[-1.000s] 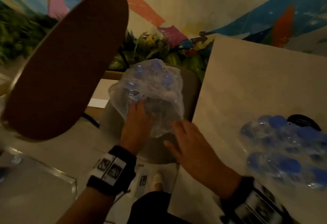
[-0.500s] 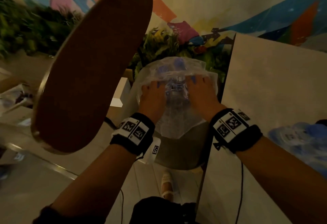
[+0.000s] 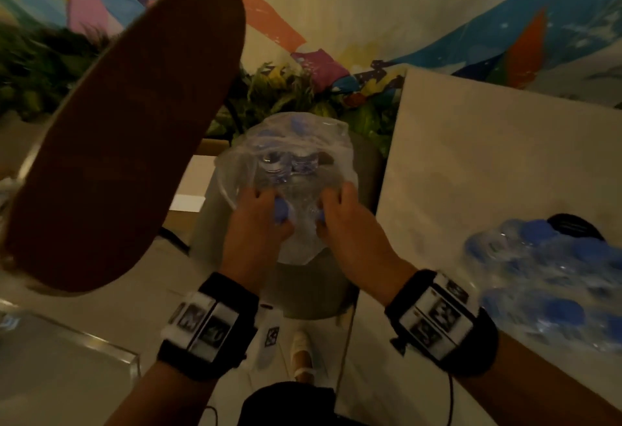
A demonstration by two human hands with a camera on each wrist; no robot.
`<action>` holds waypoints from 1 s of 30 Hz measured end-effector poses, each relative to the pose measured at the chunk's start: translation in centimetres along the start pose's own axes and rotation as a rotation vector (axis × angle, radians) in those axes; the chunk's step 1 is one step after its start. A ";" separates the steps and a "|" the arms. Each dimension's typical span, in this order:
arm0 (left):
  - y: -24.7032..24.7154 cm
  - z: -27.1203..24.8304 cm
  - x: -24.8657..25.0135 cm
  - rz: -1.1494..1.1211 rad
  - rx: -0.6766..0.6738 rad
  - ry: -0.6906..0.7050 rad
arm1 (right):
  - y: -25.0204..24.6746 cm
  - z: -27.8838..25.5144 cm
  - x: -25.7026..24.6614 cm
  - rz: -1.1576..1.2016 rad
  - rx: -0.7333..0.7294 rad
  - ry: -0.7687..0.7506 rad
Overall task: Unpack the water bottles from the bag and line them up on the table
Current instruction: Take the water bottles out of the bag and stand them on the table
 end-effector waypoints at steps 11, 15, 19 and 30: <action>9.1 -12.1 15.1 -0.009 -0.496 0.280 | -10.3 -23.2 12.9 0.161 -0.382 0.334; 16.4 -16.1 22.9 -0.069 -0.687 0.417 | -12.7 -30.3 22.0 0.087 -0.307 0.524; 23.0 -19.0 29.2 -0.109 -0.775 0.482 | -15.2 -34.2 29.2 -0.009 -0.095 0.663; 31.8 -19.6 36.4 0.017 -0.666 0.676 | -15.8 -35.5 37.4 0.076 0.104 0.797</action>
Point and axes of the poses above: each hand's wrist, its own z-axis towards the middle knuckle, its own y-axis out of the palm, x = y × z, the point moved 7 cm from there along z, towards the middle knuckle, and after that the axes turned 2 degrees about -y, right-handed, at the moved point
